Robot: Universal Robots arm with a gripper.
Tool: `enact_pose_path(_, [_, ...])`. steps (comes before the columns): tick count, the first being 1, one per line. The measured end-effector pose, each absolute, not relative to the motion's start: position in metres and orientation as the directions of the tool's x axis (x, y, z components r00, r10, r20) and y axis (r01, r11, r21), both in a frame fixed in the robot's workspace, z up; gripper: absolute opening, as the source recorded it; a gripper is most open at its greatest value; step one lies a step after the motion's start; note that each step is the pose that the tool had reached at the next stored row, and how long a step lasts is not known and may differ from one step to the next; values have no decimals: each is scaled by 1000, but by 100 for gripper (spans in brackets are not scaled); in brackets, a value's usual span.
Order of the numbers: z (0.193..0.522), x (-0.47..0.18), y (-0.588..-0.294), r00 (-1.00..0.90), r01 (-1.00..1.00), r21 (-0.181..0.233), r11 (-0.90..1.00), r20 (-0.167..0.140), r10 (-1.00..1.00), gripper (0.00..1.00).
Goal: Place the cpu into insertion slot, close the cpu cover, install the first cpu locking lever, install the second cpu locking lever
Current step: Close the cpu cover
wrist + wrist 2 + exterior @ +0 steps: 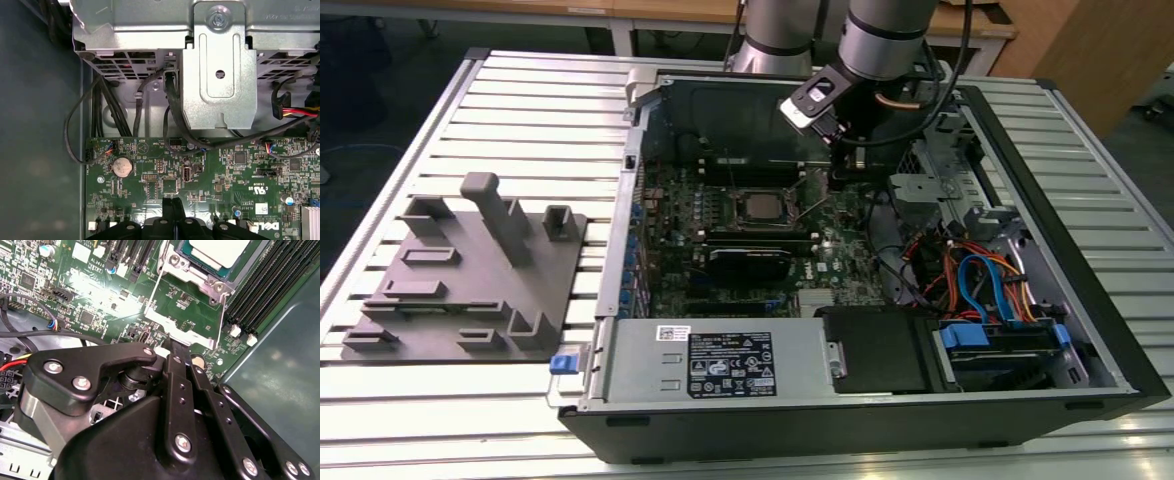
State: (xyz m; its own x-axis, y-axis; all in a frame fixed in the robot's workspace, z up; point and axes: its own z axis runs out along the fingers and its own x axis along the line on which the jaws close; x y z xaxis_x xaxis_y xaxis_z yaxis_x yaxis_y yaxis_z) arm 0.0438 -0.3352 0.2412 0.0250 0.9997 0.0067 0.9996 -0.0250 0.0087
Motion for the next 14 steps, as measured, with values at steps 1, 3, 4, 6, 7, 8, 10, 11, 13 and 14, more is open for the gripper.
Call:
enact_pose_path(1, [241,43,-335,25,1000,9,-25,7,1000,10])
enact_pose_path(3, [241,41,-335,25,1000,9,-25,7,1000,10])
enact_pose_path(4, [241,40,-335,25,1000,9,-25,7,1000,10])
enact_pose_path(6, [241,38,-335,25,1000,9,-25,7,1000,10])
enact_pose_path(7, [241,37,-335,25,1000,9,-25,7,1000,10])
enact_pose_path(8, [241,36,-335,25,1000,9,-25,7,1000,10])
enact_pose_path(10, [241,35,-335,25,1000,9,-25,7,1000,10])
enact_pose_path(11, [241,34,-335,25,1000,9,-25,7,1000,10])
enact_pose_path(13, [241,33,-335,25,1000,9,-25,7,1000,10])
enact_pose_path(14, [241,33,-335,25,1000,9,-25,7,1000,10])
